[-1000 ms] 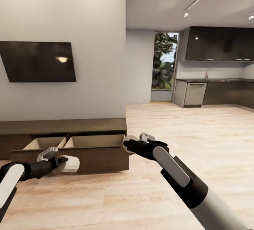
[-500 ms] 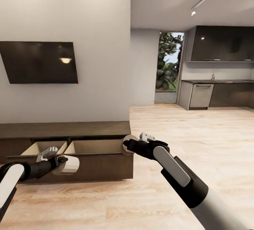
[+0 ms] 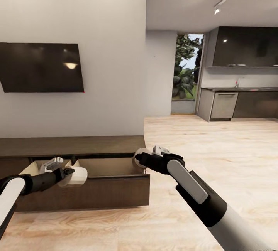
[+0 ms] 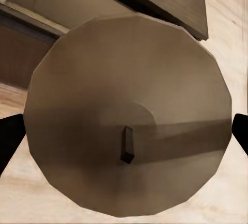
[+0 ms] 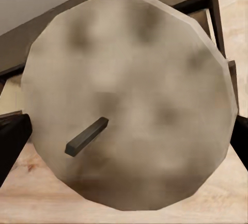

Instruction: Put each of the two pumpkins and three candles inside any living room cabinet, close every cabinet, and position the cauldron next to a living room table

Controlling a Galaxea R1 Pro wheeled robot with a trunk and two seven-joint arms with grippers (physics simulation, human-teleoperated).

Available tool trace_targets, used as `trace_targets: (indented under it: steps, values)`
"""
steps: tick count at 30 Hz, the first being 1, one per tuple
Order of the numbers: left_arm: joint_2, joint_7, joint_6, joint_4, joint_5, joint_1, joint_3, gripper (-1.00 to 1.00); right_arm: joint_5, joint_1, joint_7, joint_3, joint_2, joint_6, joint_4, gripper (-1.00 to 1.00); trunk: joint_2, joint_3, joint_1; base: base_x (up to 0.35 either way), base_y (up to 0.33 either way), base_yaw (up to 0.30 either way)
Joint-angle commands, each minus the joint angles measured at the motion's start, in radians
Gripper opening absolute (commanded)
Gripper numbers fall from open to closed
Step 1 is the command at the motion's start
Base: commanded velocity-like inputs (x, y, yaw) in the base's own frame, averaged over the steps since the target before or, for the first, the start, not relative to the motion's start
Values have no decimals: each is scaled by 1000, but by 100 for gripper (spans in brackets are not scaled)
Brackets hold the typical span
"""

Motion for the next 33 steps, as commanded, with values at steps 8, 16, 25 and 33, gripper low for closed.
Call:
trace_targets:
  steps: [8, 16, 25, 33]
  values:
    - [-2, 9, 3, -103, 25, 16, -6, -100, -3, -3, -6, 6, 18, 2, 190, -100, -1, -1, 0, 104, 0, 0]
    - [-1, 9, 3, -109, 93, 22, -5, -100, 111, -3, 1, 8, 59, -2, 202, -100, -1, -1, 0, 3, 0, 0]
    - [-1, 10, 3, -113, 96, 26, -10, -100, 185, -3, 97, 11, 64, -7, 200, -100, -1, -1, 0, 0, 0, 0]
    - [-15, 75, -2, -116, 69, 14, -102, -100, 189, -3, 94, 12, 77, -5, 200, -100, -1, -1, 0, 0, 0, 0]
